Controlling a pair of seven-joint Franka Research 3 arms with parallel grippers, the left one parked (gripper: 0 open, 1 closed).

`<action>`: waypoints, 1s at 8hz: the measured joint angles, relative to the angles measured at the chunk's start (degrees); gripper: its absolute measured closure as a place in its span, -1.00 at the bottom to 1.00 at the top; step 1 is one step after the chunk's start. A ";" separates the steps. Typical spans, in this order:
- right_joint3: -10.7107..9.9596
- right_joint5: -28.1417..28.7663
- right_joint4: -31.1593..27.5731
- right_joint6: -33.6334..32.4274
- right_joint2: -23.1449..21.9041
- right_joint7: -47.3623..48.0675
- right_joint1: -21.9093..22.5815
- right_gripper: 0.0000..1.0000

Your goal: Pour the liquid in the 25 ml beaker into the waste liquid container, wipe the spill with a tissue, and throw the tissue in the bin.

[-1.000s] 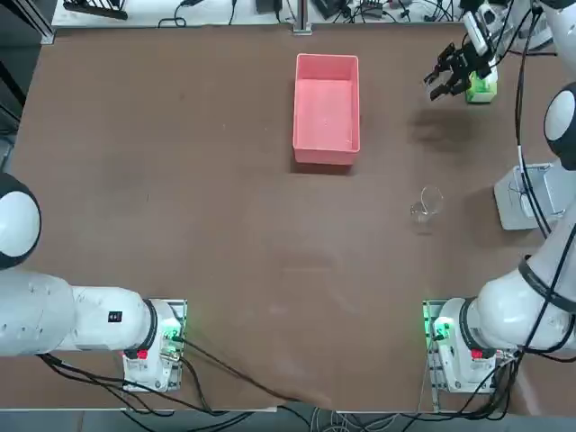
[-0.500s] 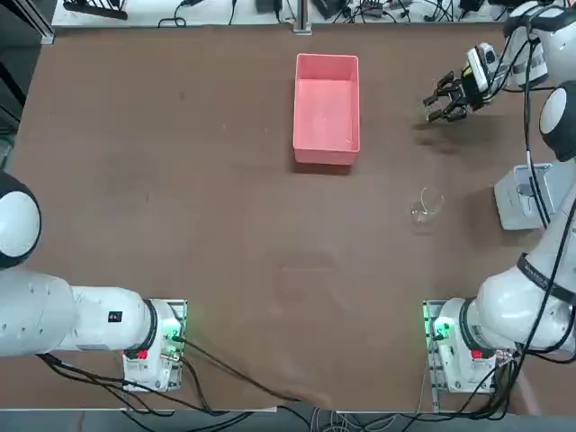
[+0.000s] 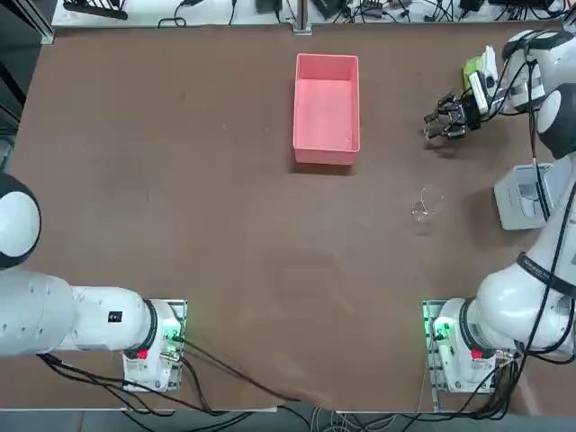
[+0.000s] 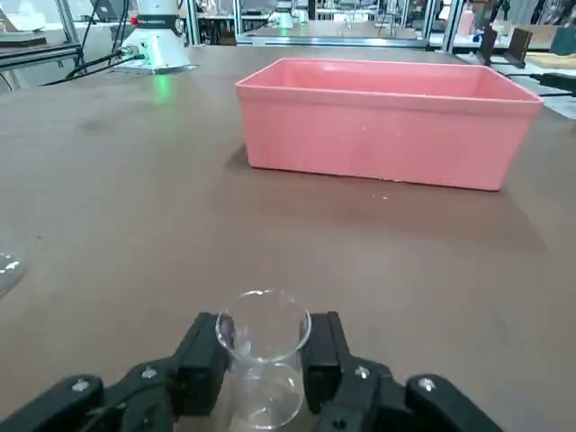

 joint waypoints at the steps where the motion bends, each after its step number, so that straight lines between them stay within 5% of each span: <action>1: 0.02 0.07 0.01 -0.47 0.76 -1.14 -0.55 0.06; 4: 0.08 0.14 0.03 -1.01 1.59 -2.71 -1.20 0.01; 6: 0.27 0.16 0.10 -1.01 1.69 -3.10 -1.20 -0.19; 8: 0.48 0.16 0.18 -0.98 1.69 -3.20 -1.19 -0.84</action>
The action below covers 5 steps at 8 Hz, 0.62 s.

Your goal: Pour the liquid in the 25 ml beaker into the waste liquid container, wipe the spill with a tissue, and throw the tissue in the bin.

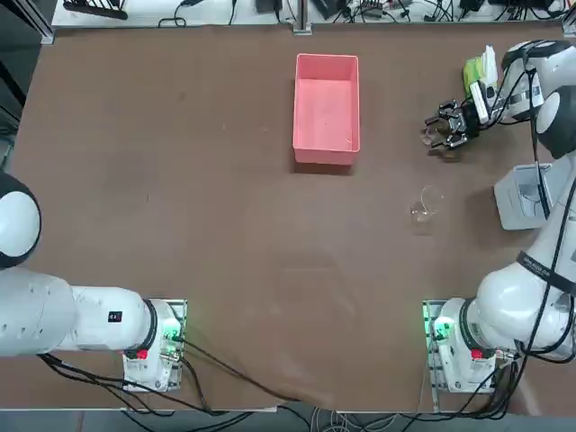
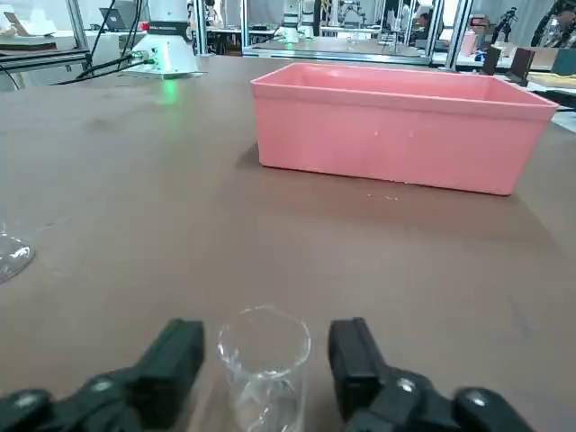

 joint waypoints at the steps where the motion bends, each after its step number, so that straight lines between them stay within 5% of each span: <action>1: 0.09 0.00 0.01 0.04 0.00 -0.02 0.02 -0.95; 5: -0.11 -1.41 1.11 1.21 -0.45 -0.04 0.00 -1.00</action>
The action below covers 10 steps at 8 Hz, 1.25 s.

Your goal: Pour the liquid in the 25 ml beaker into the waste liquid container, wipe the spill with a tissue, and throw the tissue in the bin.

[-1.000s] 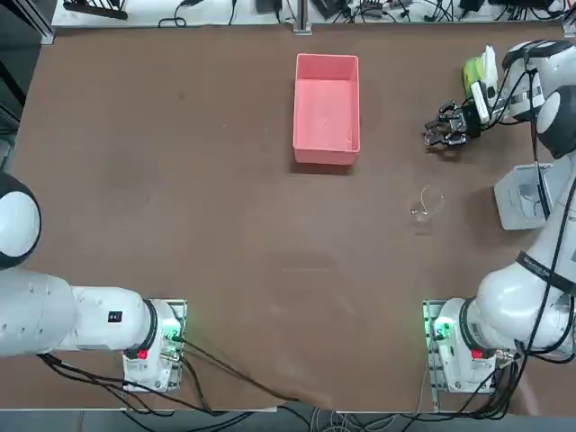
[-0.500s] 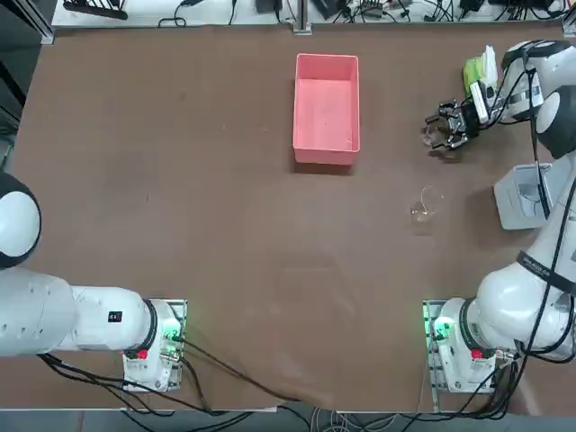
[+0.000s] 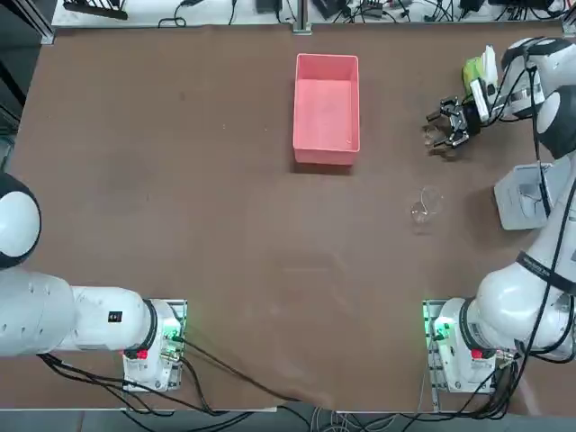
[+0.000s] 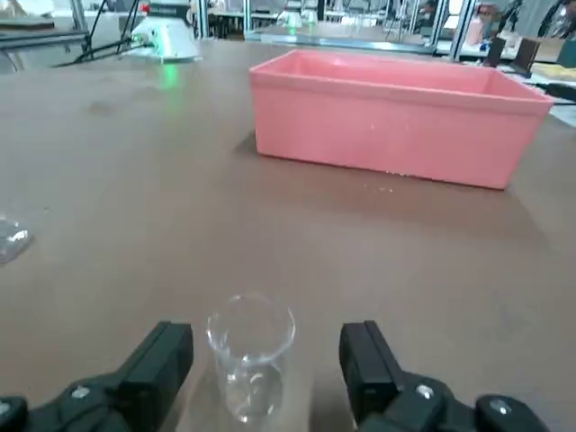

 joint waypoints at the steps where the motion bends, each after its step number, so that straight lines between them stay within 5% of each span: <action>1: -0.40 -0.70 0.08 0.23 -0.48 0.00 -0.02 -1.00; 3: -2.56 -3.52 0.36 0.59 -1.46 -0.23 0.00 -1.00; 6: -8.92 -9.63 0.89 0.98 -6.63 3.49 0.78 -1.00; 8: -13.02 -10.61 0.91 2.43 -10.71 14.53 3.17 -1.00; 10: -15.00 -12.34 2.10 5.33 -12.76 32.80 5.86 -1.00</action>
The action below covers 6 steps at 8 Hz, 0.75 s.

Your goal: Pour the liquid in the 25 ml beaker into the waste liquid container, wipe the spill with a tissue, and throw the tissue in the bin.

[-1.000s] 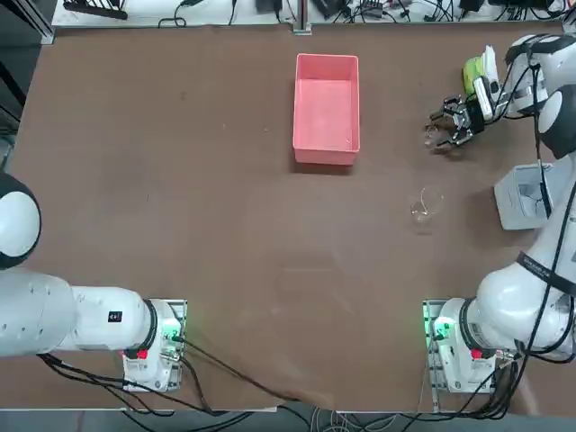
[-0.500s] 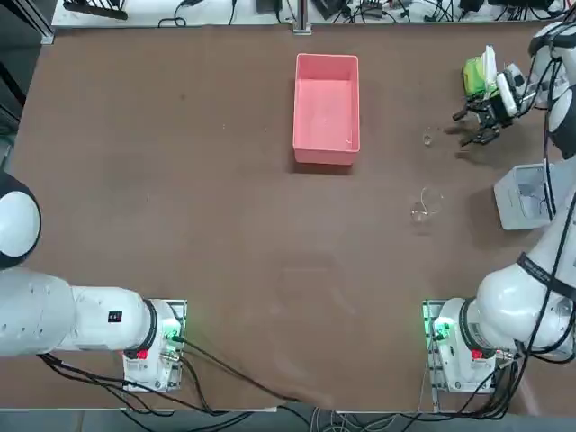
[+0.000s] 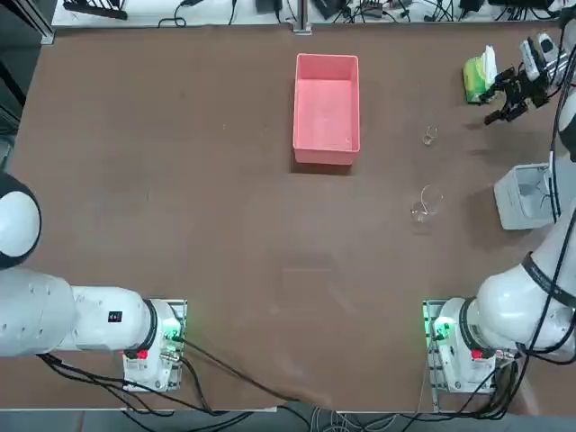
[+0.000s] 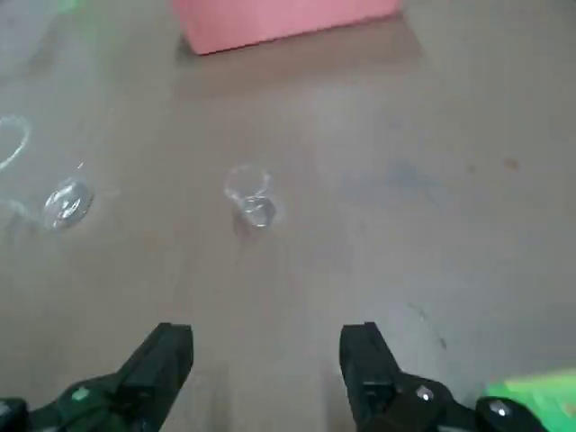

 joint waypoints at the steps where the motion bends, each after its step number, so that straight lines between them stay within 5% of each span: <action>1: -0.82 -1.33 1.09 2.60 -0.21 9.75 1.44 -1.00; 3: -3.26 -5.31 3.52 7.60 -0.22 29.58 4.53 -1.00; 6: -4.02 -13.63 8.18 9.77 -0.16 58.45 7.17 -1.00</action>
